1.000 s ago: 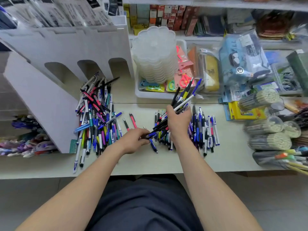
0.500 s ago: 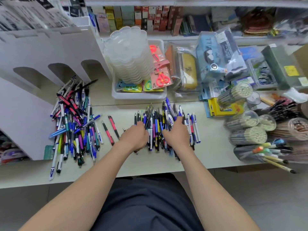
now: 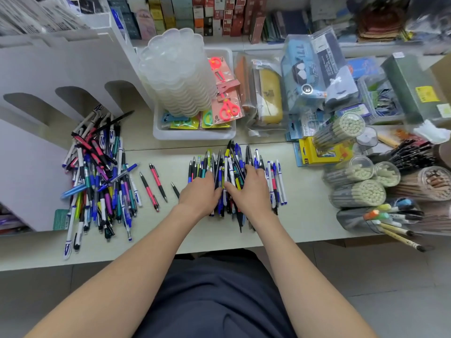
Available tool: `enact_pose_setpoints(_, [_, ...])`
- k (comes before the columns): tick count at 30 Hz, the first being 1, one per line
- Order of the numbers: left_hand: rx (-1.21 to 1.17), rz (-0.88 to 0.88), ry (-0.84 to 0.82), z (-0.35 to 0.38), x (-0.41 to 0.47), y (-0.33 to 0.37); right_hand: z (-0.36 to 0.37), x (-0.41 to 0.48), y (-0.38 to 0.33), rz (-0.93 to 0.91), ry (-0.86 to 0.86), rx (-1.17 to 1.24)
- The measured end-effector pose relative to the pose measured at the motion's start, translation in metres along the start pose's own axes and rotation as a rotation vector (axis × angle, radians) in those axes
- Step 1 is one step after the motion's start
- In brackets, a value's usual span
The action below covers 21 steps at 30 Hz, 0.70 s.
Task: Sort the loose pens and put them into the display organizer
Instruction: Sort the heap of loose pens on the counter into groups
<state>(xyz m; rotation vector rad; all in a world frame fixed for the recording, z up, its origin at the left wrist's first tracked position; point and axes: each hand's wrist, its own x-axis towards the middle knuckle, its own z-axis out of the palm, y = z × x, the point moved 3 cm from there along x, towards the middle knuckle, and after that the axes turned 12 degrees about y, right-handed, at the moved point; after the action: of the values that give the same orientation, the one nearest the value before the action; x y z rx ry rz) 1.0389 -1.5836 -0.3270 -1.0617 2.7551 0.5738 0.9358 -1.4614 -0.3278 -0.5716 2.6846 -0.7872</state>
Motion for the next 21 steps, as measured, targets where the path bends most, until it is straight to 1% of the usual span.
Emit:
enact_pose_setpoints(4, [-0.098,-0.032,0.067,-0.006,-0.005,0.003,-0.011,-0.004,0.013,-0.010,0.046,0.050])
enact_pose_setpoints(9, [-0.118,-0.002,0.093,-0.006,-0.005,0.014,-0.017,-0.005,0.028,-0.016,0.037,0.094])
enact_pose_setpoints(13, [-0.191,0.013,0.158,-0.006,-0.001,0.023,-0.024,-0.006,0.038,-0.008,0.109,0.148])
enact_pose_setpoints(17, [-0.213,-0.031,0.109,0.000,-0.001,0.029,-0.033,-0.011,0.044,-0.024,0.208,0.196])
enact_pose_setpoints(19, [-0.270,-0.036,0.130,0.003,-0.001,0.030,-0.037,-0.015,0.046,-0.028,0.182,0.196])
enact_pose_setpoints(21, [-0.294,-0.035,0.165,0.004,-0.002,0.031,-0.037,-0.021,0.049,-0.004,0.098,0.172])
